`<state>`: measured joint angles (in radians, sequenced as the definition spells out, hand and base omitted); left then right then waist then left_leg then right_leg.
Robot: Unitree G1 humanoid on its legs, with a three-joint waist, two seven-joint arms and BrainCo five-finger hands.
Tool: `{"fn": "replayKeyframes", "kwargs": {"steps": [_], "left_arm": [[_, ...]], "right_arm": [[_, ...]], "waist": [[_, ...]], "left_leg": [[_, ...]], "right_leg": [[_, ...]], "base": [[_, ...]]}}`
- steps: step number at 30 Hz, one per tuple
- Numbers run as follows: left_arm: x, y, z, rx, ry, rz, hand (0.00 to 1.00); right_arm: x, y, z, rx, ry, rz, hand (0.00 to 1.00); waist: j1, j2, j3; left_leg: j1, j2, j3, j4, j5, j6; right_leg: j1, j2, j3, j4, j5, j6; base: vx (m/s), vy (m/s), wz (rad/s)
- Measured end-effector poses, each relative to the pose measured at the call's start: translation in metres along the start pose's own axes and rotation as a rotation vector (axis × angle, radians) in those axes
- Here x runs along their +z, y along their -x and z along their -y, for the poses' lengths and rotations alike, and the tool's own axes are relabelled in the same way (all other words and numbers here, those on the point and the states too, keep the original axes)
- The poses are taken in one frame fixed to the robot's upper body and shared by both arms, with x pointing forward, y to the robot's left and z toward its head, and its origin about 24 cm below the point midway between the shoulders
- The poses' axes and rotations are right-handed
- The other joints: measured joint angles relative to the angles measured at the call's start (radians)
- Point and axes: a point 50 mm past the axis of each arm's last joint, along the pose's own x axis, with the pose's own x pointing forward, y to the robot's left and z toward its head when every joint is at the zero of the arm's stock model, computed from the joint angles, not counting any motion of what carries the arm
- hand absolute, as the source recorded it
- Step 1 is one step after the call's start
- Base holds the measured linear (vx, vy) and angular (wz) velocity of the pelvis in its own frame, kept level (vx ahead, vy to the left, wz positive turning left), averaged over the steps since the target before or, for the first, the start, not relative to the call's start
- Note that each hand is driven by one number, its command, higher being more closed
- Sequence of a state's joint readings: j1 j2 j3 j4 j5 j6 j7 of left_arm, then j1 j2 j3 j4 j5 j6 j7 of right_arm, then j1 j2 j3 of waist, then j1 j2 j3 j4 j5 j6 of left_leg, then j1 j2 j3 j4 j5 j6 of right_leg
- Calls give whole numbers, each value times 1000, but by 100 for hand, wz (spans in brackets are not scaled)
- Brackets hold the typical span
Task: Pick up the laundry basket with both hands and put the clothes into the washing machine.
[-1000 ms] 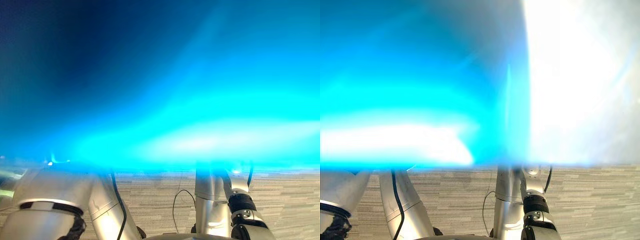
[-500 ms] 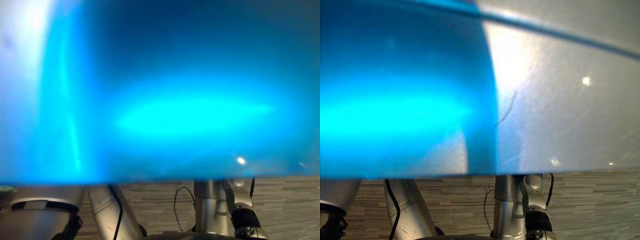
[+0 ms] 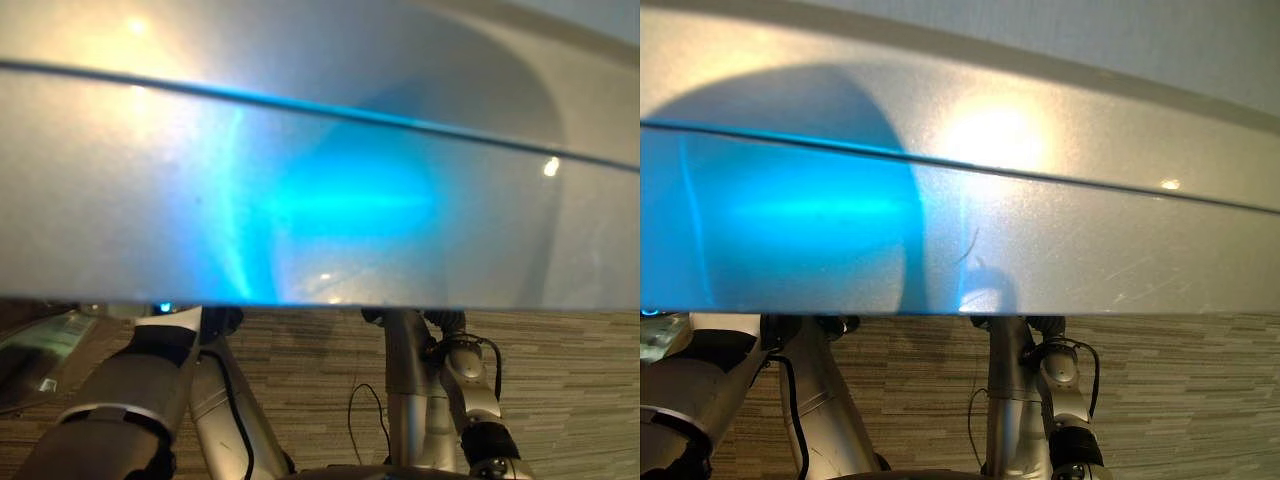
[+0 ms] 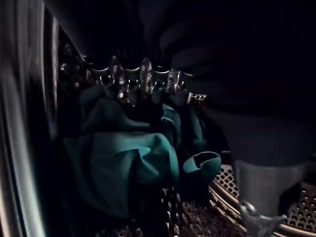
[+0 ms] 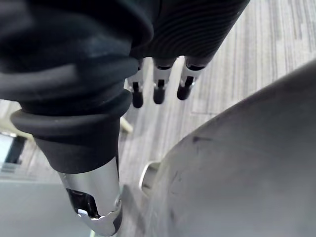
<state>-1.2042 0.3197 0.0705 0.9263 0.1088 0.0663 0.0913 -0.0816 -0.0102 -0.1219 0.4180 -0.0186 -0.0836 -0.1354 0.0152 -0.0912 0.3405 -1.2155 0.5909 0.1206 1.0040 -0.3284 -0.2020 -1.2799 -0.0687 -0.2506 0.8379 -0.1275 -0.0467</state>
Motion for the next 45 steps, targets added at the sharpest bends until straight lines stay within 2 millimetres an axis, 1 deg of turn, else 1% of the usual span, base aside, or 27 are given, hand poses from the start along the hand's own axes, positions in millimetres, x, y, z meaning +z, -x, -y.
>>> {"fn": "replayKeyframes", "kwargs": {"steps": [4, 7, 10, 13, 14, 15, 16, 17, 18, 19, 21, 22, 23, 24, 26, 27, 28, 29, 30, 31, 32, 33, 35, 38, 41, 43, 45], "left_arm": [[5, -1, -1, 15, 10, 20, 0], [19, -1, 0, 52, -142, 84, 0], [34, 1, 1, 76, -206, 163, 0], [30, 18, 7, 81, -220, 264, 0], [13, 30, 14, 64, -232, 270, 0], [-18, 46, 23, 41, -239, 220, 0], [-33, 53, 28, 28, -240, 184, 0], [-61, 68, 39, -3, -252, 115, 0], [-96, 92, 49, -42, -276, 20, 0], [-114, 106, 55, -64, -284, -31, 0], [-175, 167, 68, -135, -278, -249, 0], [-186, 183, 70, -147, -271, -297, 0], [-205, 211, 72, -170, -267, -382, 0], [-220, 238, 70, -181, -262, -461, 0], [-232, 263, 67, -185, -253, -536, 0], [-240, 278, 63, -161, -229, -598, 0], [-246, 291, 60, -136, -201, -650, 0], [-249, 297, 58, -125, -192, -674, 0], [-254, 312, 59, -109, -153, -728, 0], [-255, 318, 60, -99, -128, -749, 0], [-258, 330, 61, -74, -77, -790, 0], [-259, 335, 60, -61, -56, -806, 0], [-259, 338, 66, -28, 53, -830, 0], [-260, 341, 73, -45, 122, -855, 0], [-259, 335, 88, -119, 151, -847, 0], [-256, 325, 91, -147, 142, -811, 0], [-261, 326, 82, -125, 126, -825, 0]], "right_arm": [[1, 0, -1, 3, 2, 2, 0], [5, 0, -3, 10, 13, 21, 0], [10, 1, -7, 2, 8, 44, 0], [12, 3, -10, -1, -9, 58, 0], [13, 4, -10, -7, -18, 59, 0], [12, 4, -10, -10, -20, 55, 0], [12, 4, -9, -13, -19, 52, 0], [9, 5, -7, -21, -15, 43, 0], [4, 7, -6, -21, 6, 22, 0], [1, 9, -6, -22, 16, 12, 0], [-19, 18, -2, -22, 61, -66, 0], [-25, 21, -1, -19, 76, -90, 0], [-37, 30, 2, -17, 99, -135, 0], [-51, 38, 3, 3, 125, -187, 0], [-64, 46, 5, 35, 177, -239, 0], [-72, 50, 6, 61, 213, -272, 0], [-78, 54, 8, 67, 227, -294, 0], [-81, 57, 8, 71, 229, -307, 0], [-87, 63, 14, 63, 238, -331, 0], [-91, 68, 18, 57, 245, -347, 0], [-97, 75, 23, 48, 249, -374, 0], [-99, 78, 25, 40, 246, -383, 0], [-103, 82, 26, 2, 199, -407, 0], [-82, 71, 22, -39, 121, -313, 0], [-59, 54, 27, -148, -13, -216, 0], [-45, 40, 27, -204, -74, -163, 0], [-32, 30, 33, -271, -109, -121, 0]], "waist": [[0, 0, 0], [0, 0, 0], [2, 0, 0], [3, 8, -4], [6, 17, -8], [17, 21, -10], [25, 26, -11], [30, 33, -14], [39, 36, -14], [44, 38, -14], [54, 46, -15], [54, 49, -17], [55, 56, -21], [55, 61, -23], [55, 72, -31], [55, 80, -35], [55, 92, -44], [55, 96, -54], [53, 99, -80], [52, 109, -100], [55, 129, -150], [53, 131, -170], [47, 127, -230], [46, 104, -233], [-1, 87, -235], [-12, 87, -234], [-25, 77, -238]], "left_leg": [[-2, 0, -3, -1, 2, 0], [-17, -2, -13, 1, 5, 0], [-29, -5, -21, 9, 6, 0], [-23, -17, -24, 9, 8, 1], [-14, -17, -23, 8, 8, 1], [18, -17, -9, 4, 8, 1], [34, -17, -6, 0, 8, 1], [64, -17, -1, -7, 8, 1], [124, -17, 14, -23, 8, 1], [159, -17, 21, -32, 8, 1], [341, -18, 48, -98, 11, -7], [394, -23, 52, -121, 12, -8], [505, -33, 60, -169, 15, -8], [626, -39, 86, -216, 29, 16], [724, -59, 72, -236, 76, 89], [778, -78, 60, -236, 136, 162], [814, -99, 33, -238, 203, 195], [830, -116, 16, -238, 225, 190], [873, -198, 4, -224, 179, 122], [889, -236, 7, -234, 151, 91], [934, -304, 27, -309, 98, 78], [962, -320, 39, -364, 76, 87], [1085, -367, 62, -580, 13, 70], [1153, -390, 137, -618, 22, 93], [1189, -395, 219, -588, -7, 110], [1213, -373, 300, -611, -6, 112], [1252, -366, 380, -622, -6, 112]], "right_leg": [[-1, 0, -2, 1, 0, 0], [-6, -2, -9, 3, 0, 0], [-15, -7, -13, 17, 0, -1], [-15, -22, -18, 34, -1, -1], [-8, -22, -18, 35, -2, -1], [8, -22, -8, 38, -5, -2], [19, -22, -5, 40, -11, -3], [40, -21, 0, 41, -17, -3], [81, -20, 6, 40, -29, -1], [109, -19, 8, 40, -37, -2], [262, -12, 6, 24, -74, 7], [307, -9, 6, 17, -82, 8], [402, -2, 7, -2, -98, 10], [502, 2, 9, -27, -117, 11], [612, 8, 11, -71, -127, 4], [695, 9, 11, -124, -125, 6], [770, 8, 7, -179, -121, 12], [803, 5, 9, -205, -117, 15], [874, -9, 20, -266, -103, 27], [896, -8, 19, -300, -97, 36], [927, -4, 18, -355, -79, 53], [937, -2, 18, -373, -70, 61], [946, 0, 37, -408, -5, 72], [959, 1, 103, -419, 28, 68], [927, 1, 145, -392, 43, 80], [927, -27, 71, -438, 14, 29], [932, -130, -123, -416, 4, 9]], "base": [[0, 0, 0], [15, 6, 2], [18, 9, 3], [24, 11, 11], [32, 5, 1], [35, 1, 1], [42, -19, 2], [35, -26, 8], [53, -44, 7], [71, -57, 10], [100, -78, 16], [101, -76, 20], [112, -64, 13], [122, -57, 10], [112, -27, -1], [104, -8, -7], [97, 6, -6], [109, 38, -4], [88, 57, -3], [99, 123, -12], [101, 130, -11], [159, 185, 0], [132, 158, 4], [67, 131, -62], [34, 119, -81], [-26, 37, -121], [18, -9, -115]]}}
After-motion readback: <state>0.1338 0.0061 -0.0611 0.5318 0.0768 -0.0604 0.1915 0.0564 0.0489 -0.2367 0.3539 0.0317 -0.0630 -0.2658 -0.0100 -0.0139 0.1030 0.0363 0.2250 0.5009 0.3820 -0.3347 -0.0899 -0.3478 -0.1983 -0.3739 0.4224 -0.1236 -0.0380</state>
